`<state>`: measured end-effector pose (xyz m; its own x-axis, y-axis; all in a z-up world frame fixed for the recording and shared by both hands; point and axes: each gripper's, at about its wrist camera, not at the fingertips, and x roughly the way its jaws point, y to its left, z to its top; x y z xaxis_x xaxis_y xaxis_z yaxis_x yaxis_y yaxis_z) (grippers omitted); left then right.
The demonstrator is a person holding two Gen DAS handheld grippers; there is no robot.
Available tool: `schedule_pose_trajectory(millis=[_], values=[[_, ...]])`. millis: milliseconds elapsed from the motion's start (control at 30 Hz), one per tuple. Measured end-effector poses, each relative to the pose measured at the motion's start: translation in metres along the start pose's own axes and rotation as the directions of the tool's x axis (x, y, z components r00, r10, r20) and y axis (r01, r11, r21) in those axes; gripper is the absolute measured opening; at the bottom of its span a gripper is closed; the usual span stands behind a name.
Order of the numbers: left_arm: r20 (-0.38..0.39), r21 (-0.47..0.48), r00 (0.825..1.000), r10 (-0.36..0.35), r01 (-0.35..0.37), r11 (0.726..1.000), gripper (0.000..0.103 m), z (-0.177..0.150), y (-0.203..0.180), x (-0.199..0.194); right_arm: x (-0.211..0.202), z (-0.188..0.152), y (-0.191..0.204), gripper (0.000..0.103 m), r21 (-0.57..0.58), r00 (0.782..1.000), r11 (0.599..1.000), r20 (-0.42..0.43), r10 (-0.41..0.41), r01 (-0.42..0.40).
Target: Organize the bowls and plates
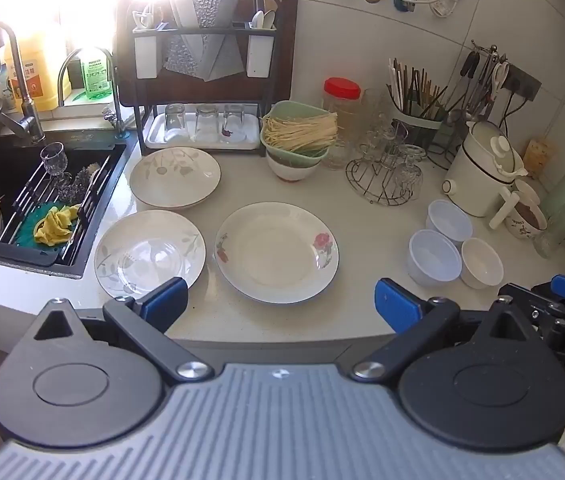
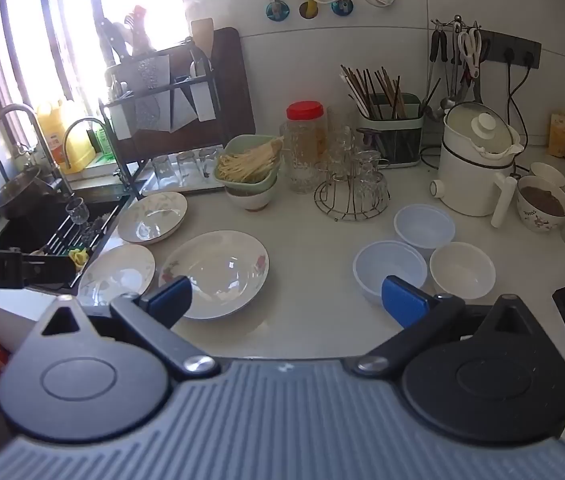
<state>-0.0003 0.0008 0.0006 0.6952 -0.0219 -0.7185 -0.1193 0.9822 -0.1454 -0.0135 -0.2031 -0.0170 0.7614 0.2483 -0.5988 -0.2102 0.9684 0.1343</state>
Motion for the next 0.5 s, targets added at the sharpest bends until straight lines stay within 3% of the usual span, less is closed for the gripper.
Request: schedule_pose_trajectory(millis=[500], values=[[0.017, 0.03, 1.0, 0.002, -0.003, 1.0, 0.101, -0.001, -0.0034, 0.0006, -0.0008, 0.0003, 0.0019, 0.103, 0.009, 1.0, 1.0, 0.022, -0.006, 0.006]])
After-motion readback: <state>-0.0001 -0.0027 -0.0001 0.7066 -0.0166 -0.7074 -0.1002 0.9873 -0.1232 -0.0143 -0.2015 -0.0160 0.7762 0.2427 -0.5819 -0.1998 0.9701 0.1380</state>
